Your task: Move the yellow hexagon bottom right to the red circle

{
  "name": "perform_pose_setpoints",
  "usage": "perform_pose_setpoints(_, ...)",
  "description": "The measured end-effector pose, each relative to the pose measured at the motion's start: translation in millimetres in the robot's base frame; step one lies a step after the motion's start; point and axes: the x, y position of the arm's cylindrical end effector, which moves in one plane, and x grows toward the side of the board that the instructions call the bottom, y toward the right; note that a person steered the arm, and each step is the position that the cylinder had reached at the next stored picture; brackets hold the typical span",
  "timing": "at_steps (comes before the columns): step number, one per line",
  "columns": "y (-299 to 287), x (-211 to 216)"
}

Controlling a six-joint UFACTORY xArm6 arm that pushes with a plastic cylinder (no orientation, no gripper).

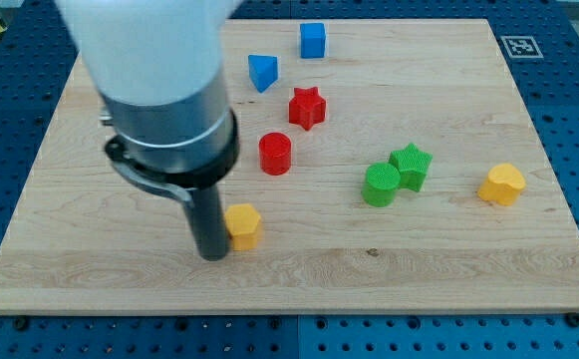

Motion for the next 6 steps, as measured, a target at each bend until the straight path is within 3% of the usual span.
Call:
perform_pose_setpoints(1,18.5,-1.7)
perform_pose_setpoints(3,1.8,-15.1)
perform_pose_setpoints(5,40.5,-15.4)
perform_pose_setpoints(6,15.6,-39.2)
